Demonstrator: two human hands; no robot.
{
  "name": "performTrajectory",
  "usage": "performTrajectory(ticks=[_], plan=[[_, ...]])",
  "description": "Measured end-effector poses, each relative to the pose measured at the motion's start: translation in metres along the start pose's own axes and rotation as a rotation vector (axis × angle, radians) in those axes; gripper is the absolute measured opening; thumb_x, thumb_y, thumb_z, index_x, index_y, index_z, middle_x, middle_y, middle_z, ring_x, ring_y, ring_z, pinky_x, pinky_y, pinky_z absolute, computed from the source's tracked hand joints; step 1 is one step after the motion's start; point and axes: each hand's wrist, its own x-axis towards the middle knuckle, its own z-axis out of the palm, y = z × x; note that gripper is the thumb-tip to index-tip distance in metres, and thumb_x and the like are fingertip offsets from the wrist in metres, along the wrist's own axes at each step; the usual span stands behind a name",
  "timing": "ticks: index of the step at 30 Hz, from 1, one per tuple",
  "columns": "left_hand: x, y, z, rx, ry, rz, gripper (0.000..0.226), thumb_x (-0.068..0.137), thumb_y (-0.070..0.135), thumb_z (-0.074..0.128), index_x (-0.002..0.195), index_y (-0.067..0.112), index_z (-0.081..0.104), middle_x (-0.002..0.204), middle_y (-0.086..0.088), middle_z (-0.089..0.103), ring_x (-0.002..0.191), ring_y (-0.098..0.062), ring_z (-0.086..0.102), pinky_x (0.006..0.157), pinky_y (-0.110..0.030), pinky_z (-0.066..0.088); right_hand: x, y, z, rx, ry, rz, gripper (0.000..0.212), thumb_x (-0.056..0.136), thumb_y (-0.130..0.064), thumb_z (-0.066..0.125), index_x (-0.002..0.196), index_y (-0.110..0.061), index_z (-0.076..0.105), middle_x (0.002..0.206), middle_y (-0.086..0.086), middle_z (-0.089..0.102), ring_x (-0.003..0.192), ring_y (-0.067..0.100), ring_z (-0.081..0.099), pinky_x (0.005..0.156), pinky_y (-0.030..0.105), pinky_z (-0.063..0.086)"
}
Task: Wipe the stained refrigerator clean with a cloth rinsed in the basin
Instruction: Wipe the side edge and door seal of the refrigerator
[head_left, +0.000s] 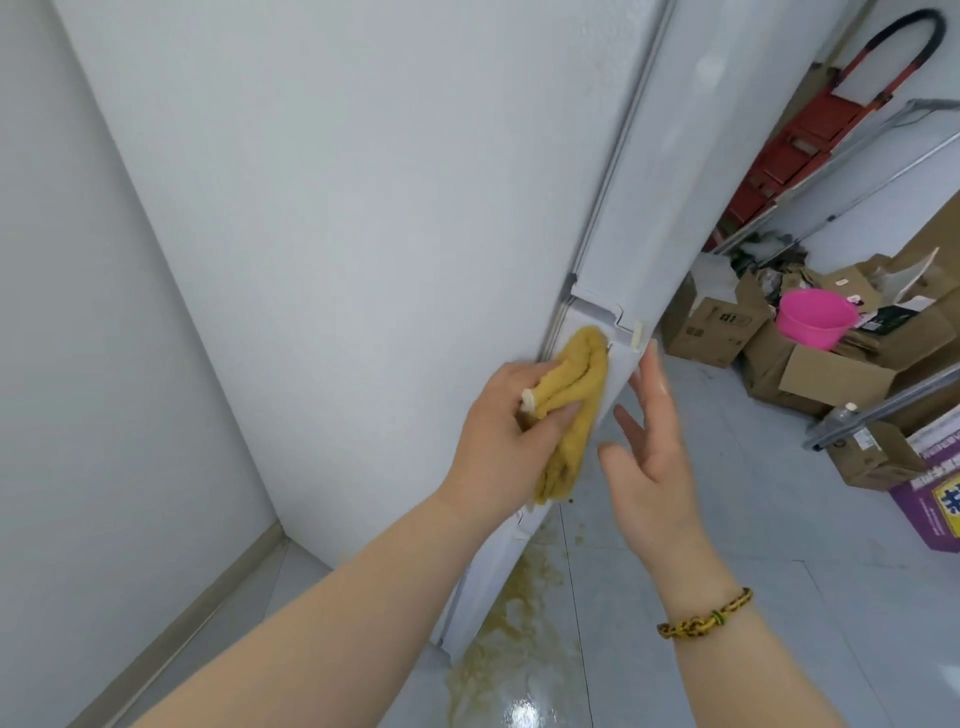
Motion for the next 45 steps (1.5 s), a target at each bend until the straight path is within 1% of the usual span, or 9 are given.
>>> performTrajectory(ticks=[3, 6, 15, 19, 25, 31, 37, 42, 45], plan=[[-0.015, -0.028, -0.007, 0.040, 0.044, -0.158, 0.032, 0.084, 0.004, 0.059, 0.082, 0.035, 0.053, 0.088, 0.012, 0.054, 0.071, 0.013, 0.053, 0.066, 0.000, 0.038, -0.001, 0.014, -0.003, -0.164, 0.052, -0.154, 0.067, 0.076, -0.009, 0.038, 0.128, -0.049, 0.024, 0.147, -0.027, 0.017, 0.134, -0.014, 0.012, 0.111, 0.008, 0.012], [-0.034, -0.049, -0.010, -0.035, 0.287, -0.325, 0.023, 0.086, 0.005, 0.056, 0.086, 0.028, 0.055, 0.083, 0.006, 0.060, 0.064, 0.007, 0.055, 0.058, -0.001, 0.041, -0.007, 0.046, -0.012, -0.415, 0.174, -0.439, 0.055, 0.081, -0.007, 0.034, 0.133, -0.025, 0.038, 0.147, -0.025, 0.018, 0.139, -0.003, 0.009, 0.113, 0.013, 0.009], [-0.078, -0.099, 0.026, -0.140, 0.621, -0.407, 0.023, 0.087, 0.003, 0.054, 0.083, 0.025, 0.060, 0.067, 0.010, 0.065, 0.055, 0.010, 0.056, 0.054, -0.004, 0.042, -0.029, 0.125, -0.015, -0.435, -0.141, -0.617, 0.058, 0.083, -0.007, 0.032, 0.137, -0.026, 0.025, 0.153, -0.021, 0.007, 0.141, 0.005, 0.013, 0.114, 0.018, 0.013], [-0.083, -0.128, 0.031, -0.193, 0.628, -0.305, 0.025, 0.085, -0.003, 0.053, 0.085, 0.021, 0.062, 0.063, 0.017, 0.067, 0.058, 0.007, 0.058, 0.055, -0.006, 0.044, -0.025, 0.157, -0.004, -0.384, -0.046, -0.703, 0.044, 0.098, -0.028, 0.026, 0.142, -0.032, 0.022, 0.153, -0.020, 0.012, 0.142, 0.009, 0.013, 0.115, 0.021, 0.014], [-0.077, -0.175, 0.011, -0.150, 0.624, -0.070, 0.029, 0.082, -0.003, 0.055, 0.081, 0.024, 0.062, 0.063, 0.020, 0.068, 0.059, 0.008, 0.060, 0.053, -0.004, 0.043, -0.030, 0.204, 0.042, -0.231, 0.068, -0.742, 0.053, 0.097, -0.041, 0.029, 0.146, -0.034, 0.010, 0.153, -0.022, 0.007, 0.141, 0.005, 0.013, 0.114, 0.020, 0.016], [-0.060, -0.212, 0.016, 0.000, 0.423, 0.239, 0.030, 0.082, -0.001, 0.057, 0.082, 0.029, 0.062, 0.069, 0.025, 0.066, 0.064, 0.009, 0.059, 0.058, -0.003, 0.041, -0.011, 0.225, 0.050, -0.232, 0.053, -0.830, 0.063, 0.088, -0.024, 0.037, 0.143, -0.037, 0.011, 0.145, -0.038, -0.002, 0.139, -0.008, 0.003, 0.111, 0.008, 0.007], [-0.050, -0.219, 0.015, 0.078, 0.469, 0.450, 0.034, 0.084, 0.005, 0.058, 0.077, 0.038, 0.058, 0.067, 0.032, 0.062, 0.066, 0.013, 0.057, 0.060, -0.001, 0.039, -0.011, 0.238, 0.048, -0.201, 0.002, -0.871, 0.064, 0.084, -0.026, 0.036, 0.138, -0.039, 0.004, 0.140, -0.046, -0.001, 0.136, -0.014, 0.002, 0.109, 0.004, 0.006], [-0.020, -0.168, 0.015, 0.364, 0.548, 0.621, 0.027, 0.082, 0.016, 0.063, 0.078, 0.042, 0.062, 0.072, 0.029, 0.057, 0.076, 0.012, 0.053, 0.071, -0.005, 0.041, -0.012, 0.238, 0.045, -0.269, -0.001, -0.894, 0.063, 0.084, -0.026, 0.035, 0.141, -0.030, 0.008, 0.141, -0.044, -0.006, 0.136, -0.013, -0.001, 0.108, 0.003, 0.003], [-0.027, -0.190, 0.015, 0.340, 0.532, 0.581, 0.036, 0.080, 0.011, 0.065, 0.074, 0.046, 0.058, 0.073, 0.025, 0.060, 0.077, 0.014, 0.054, 0.068, -0.002, 0.039, -0.010, 0.232, 0.048, -0.258, -0.004, -0.856, 0.064, 0.084, -0.026, 0.034, 0.140, -0.032, 0.005, 0.139, -0.047, -0.008, 0.135, -0.015, -0.004, 0.107, 0.002, 0.001]])
